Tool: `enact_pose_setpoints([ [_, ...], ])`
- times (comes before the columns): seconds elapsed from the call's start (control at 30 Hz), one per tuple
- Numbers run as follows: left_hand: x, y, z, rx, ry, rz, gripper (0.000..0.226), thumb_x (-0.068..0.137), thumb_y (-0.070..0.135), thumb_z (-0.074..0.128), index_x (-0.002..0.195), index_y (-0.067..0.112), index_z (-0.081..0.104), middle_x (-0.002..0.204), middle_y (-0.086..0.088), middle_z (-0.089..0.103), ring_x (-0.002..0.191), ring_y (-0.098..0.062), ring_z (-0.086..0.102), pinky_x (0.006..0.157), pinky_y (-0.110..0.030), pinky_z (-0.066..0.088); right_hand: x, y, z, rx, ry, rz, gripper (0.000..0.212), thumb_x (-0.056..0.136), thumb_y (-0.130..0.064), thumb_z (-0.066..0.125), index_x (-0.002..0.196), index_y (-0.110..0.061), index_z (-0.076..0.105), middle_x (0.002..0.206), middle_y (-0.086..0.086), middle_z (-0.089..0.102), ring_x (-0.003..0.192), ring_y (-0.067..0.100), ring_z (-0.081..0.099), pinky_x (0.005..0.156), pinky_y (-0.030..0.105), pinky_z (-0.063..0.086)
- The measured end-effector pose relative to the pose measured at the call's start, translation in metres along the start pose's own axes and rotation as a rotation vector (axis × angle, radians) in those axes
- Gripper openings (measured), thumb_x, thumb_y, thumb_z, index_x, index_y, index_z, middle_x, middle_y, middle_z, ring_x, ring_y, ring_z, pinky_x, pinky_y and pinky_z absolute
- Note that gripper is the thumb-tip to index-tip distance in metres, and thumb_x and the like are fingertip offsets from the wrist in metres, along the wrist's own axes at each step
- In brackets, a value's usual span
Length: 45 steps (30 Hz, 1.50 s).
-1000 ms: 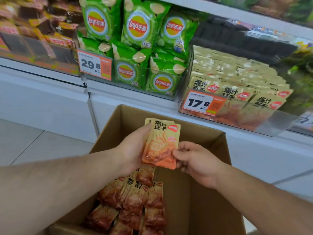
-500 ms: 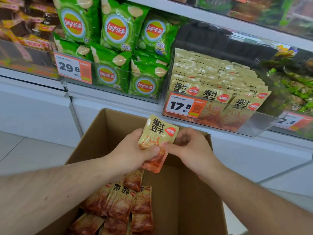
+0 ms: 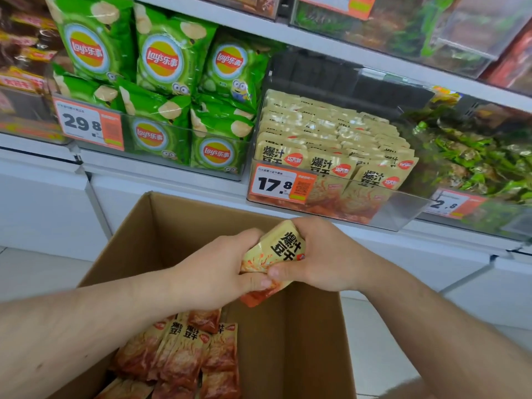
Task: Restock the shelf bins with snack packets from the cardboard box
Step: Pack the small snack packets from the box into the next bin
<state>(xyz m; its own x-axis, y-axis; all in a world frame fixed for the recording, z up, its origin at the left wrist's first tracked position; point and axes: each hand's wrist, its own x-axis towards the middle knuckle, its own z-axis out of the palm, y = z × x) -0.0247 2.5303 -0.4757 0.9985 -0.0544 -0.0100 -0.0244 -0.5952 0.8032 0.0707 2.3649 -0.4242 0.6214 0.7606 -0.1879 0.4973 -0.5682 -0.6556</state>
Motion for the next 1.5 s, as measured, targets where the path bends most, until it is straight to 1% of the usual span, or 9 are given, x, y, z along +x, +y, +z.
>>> enact_pose_setpoints([
  [0.53,0.099,0.116,0.023,0.011,0.124,0.237,0.05,0.082,0.037,0.078,0.119,0.039,0.045,0.119,0.019,0.059,0.108,-0.003,0.058,0.09,-0.029,0.051,-0.067,0.023,-0.143,-0.119,0.308,0.179,0.009,0.079,-0.008,0.08,0.082,-0.005,0.072,0.077,0.009,0.074,0.068,0.017,0.067,0.071,0.043,0.059],
  [0.67,0.125,0.117,0.025,0.492,0.382,0.272,0.064,0.091,0.044,0.062,0.147,0.031,0.032,0.149,0.008,0.041,0.14,-0.016,0.033,0.116,-0.039,0.023,-0.077,0.022,-0.204,-0.309,0.476,0.275,0.018,0.078,-0.023,0.081,0.078,-0.008,0.071,0.076,0.01,0.073,0.071,0.026,0.068,0.071,0.041,0.058],
  [0.77,0.145,0.112,0.032,0.772,0.304,0.249,0.078,0.097,0.042,0.053,0.156,0.032,0.003,0.165,0.004,0.006,0.152,-0.022,-0.002,0.121,-0.047,-0.003,-0.067,0.016,-0.234,-0.564,0.475,0.389,0.031,0.08,-0.033,0.079,0.071,-0.011,0.06,0.07,0.009,0.063,0.066,0.026,0.061,0.055,0.031,0.045],
  [0.83,0.156,0.109,0.039,0.837,0.259,0.237,0.08,0.098,0.038,0.051,0.155,0.035,-0.006,0.165,0.003,-0.006,0.151,-0.026,-0.012,0.121,-0.053,-0.006,-0.05,0.015,-0.243,-0.708,0.435,0.47,0.041,0.078,-0.04,0.079,0.069,-0.012,0.05,0.07,0.005,0.055,0.06,0.02,0.056,0.05,0.027,0.036],
  [1.07,0.173,0.087,0.049,0.834,0.371,0.278,0.087,0.094,0.006,0.056,0.154,0.039,0.003,0.165,0.006,0.012,0.152,-0.021,0.004,0.122,-0.047,-0.003,0.005,0.024,-0.249,-0.805,0.294,0.542,0.038,0.075,-0.036,0.082,0.087,-0.005,0.062,0.082,0.006,0.063,0.058,0.026,0.067,0.06,0.035,0.058],
  [1.2,0.175,0.083,0.052,0.798,0.404,0.287,0.083,0.094,0.002,0.051,0.155,0.038,0.008,0.164,0.006,0.014,0.152,-0.02,0.004,0.119,-0.042,-0.008,0.027,0.037,-0.235,-0.866,0.237,0.517,0.035,0.077,-0.034,0.081,0.087,-0.007,0.06,0.076,0.002,0.055,0.068,0.022,0.058,0.064,0.031,0.045],
  [1.33,0.175,0.08,0.055,0.751,0.45,0.315,0.081,0.094,0.001,0.05,0.155,0.038,0.013,0.164,0.007,0.016,0.152,-0.018,0.005,0.118,-0.039,-0.012,0.04,0.067,-0.218,-0.854,0.163,0.488,0.059,0.078,-0.039,0.079,0.121,-0.005,0.058,0.106,0.007,0.061,0.095,0.028,0.057,0.084,0.035,0.05],
  [1.4,0.176,0.079,0.055,0.742,0.459,0.32,0.08,0.093,0.001,0.05,0.155,0.038,0.014,0.164,0.007,0.017,0.152,-0.018,0.006,0.118,-0.039,-0.012,0.041,0.08,-0.211,-0.908,0.118,0.451,0.057,0.081,-0.044,0.076,0.12,-0.006,0.057,0.099,0.003,0.055,0.094,0.028,0.054,0.082,0.034,0.047],
  [1.5,0.177,0.077,0.056,0.735,0.477,0.33,0.081,0.092,0.001,0.052,0.155,0.039,0.016,0.163,0.008,0.019,0.151,-0.018,0.007,0.117,-0.038,-0.012,0.04,0.091,-0.203,-1.151,0.096,0.37,0.043,0.086,-0.054,0.066,0.106,-0.018,0.054,0.091,-0.001,0.051,0.111,0.027,0.055,0.101,0.044,0.036],
])
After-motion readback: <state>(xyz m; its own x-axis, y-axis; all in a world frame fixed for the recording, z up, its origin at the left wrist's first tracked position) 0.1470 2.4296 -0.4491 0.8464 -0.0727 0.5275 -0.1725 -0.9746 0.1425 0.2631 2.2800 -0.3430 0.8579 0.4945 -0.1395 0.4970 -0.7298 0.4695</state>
